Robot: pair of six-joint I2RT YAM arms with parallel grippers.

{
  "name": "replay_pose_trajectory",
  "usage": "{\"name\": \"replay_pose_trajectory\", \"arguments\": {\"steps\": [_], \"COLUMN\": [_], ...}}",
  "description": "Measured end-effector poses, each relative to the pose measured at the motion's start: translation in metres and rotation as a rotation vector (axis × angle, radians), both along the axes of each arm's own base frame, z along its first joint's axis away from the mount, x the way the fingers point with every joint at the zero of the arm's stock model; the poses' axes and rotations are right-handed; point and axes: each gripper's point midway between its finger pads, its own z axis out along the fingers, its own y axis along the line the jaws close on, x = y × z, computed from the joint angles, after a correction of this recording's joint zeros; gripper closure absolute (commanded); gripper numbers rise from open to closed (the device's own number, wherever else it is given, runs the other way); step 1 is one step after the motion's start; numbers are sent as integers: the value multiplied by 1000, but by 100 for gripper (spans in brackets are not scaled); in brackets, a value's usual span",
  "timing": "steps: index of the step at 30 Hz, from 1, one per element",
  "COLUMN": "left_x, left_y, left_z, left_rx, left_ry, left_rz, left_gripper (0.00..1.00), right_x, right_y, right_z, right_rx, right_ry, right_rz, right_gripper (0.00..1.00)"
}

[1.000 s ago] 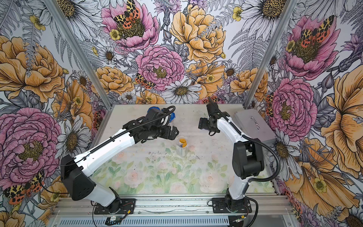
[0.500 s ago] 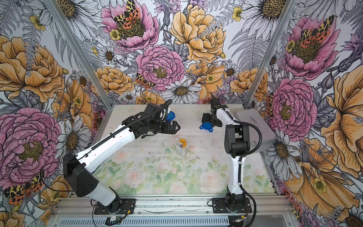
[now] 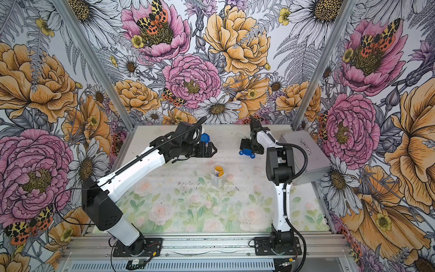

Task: Pack away toiletry kits
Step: Pick up the lid from the center of the board.

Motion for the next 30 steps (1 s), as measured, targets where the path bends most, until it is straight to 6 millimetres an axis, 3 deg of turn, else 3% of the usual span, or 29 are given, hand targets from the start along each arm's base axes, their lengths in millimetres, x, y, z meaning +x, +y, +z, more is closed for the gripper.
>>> {"name": "replay_pose_trajectory", "arguments": {"steps": [18, 30], "left_x": [0, -10], "left_y": [2, 14], "left_z": [-3, -7], "left_rx": [4, 0], "left_ry": [6, -6], "left_rz": [29, 72], "left_gripper": [1, 1], "right_x": [-2, -3], "right_y": [26, 29], "right_z": [-2, -4], "right_rx": [-41, -82], "right_ry": [2, 11], "right_rz": [72, 91], "right_gripper": [9, 14]}}
